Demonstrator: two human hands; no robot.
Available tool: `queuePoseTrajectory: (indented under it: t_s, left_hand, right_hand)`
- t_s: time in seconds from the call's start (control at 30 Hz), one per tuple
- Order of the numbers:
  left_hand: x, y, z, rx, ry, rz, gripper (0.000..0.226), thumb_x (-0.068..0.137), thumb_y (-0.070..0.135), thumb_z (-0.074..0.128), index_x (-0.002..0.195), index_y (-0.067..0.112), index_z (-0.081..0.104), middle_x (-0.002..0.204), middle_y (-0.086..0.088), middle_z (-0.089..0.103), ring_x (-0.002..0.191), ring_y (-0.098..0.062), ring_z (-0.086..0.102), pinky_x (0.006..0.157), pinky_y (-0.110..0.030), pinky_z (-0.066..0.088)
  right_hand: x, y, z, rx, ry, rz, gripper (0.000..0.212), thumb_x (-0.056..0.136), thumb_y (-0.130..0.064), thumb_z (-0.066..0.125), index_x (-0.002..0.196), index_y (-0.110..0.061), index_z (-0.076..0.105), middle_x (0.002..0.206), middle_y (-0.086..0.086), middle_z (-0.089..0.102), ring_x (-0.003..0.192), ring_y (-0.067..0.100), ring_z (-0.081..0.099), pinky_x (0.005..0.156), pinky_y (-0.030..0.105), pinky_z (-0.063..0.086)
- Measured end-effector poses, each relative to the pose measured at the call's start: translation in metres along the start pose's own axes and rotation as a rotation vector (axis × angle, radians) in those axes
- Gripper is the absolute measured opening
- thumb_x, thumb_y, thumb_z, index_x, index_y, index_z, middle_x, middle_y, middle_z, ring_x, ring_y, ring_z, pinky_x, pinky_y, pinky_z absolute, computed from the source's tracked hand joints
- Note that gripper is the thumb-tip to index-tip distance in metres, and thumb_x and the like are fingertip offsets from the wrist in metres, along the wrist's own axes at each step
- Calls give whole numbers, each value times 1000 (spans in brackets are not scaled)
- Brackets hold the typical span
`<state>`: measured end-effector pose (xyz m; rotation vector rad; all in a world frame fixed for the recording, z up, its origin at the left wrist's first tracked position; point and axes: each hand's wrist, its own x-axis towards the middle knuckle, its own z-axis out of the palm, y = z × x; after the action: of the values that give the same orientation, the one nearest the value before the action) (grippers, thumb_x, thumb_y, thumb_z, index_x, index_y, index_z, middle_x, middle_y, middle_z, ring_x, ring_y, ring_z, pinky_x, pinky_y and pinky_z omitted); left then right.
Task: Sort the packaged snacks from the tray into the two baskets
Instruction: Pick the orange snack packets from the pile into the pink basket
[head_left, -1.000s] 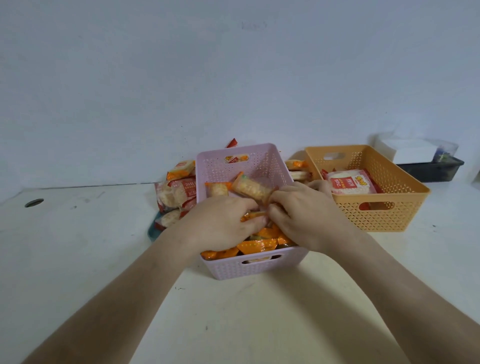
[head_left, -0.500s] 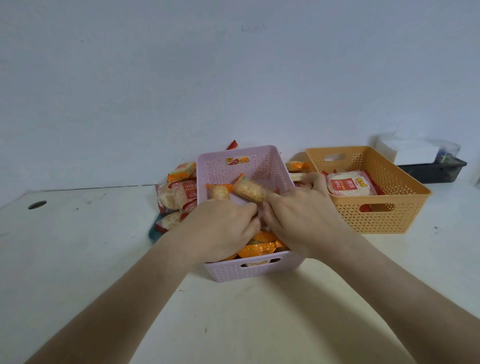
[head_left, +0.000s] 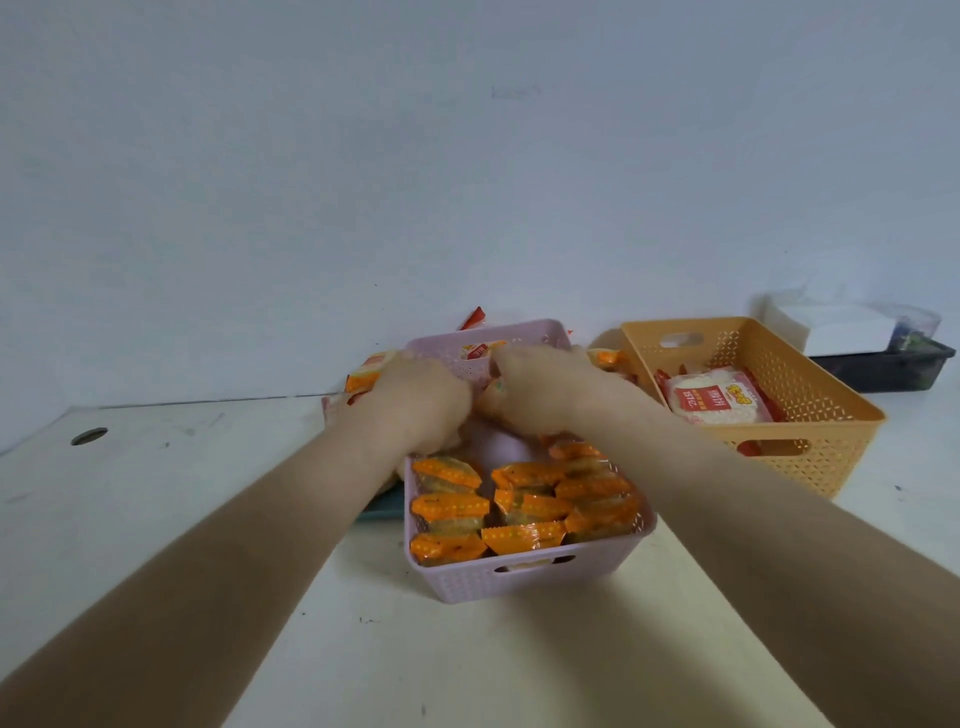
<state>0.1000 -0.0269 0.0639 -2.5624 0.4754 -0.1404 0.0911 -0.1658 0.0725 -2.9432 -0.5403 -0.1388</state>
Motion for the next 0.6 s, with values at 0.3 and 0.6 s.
queuePoseTrajectory:
  t_s: [0.3, 0.6]
  left_hand:
    - [1, 8, -4, -106, 43, -47, 35, 80, 38, 68, 111, 25, 59, 99, 2, 53, 106, -22, 47, 97, -47, 28]
    - [-29, 6, 4, -377, 273, 31, 50, 82, 40, 69, 127, 29, 52, 122, 4, 54, 115, -19, 50, 91, -38, 39]
  right_hand:
    - [26, 3, 38, -80, -171, 62, 86, 86, -8, 59, 151, -25, 6, 126, 17, 59, 117, 38, 55, 96, 48, 42]
    - [20, 8, 22, 244, 34, 25, 63, 68, -25, 77, 116, -16, 37, 83, -2, 62, 71, 16, 60, 58, 33, 53]
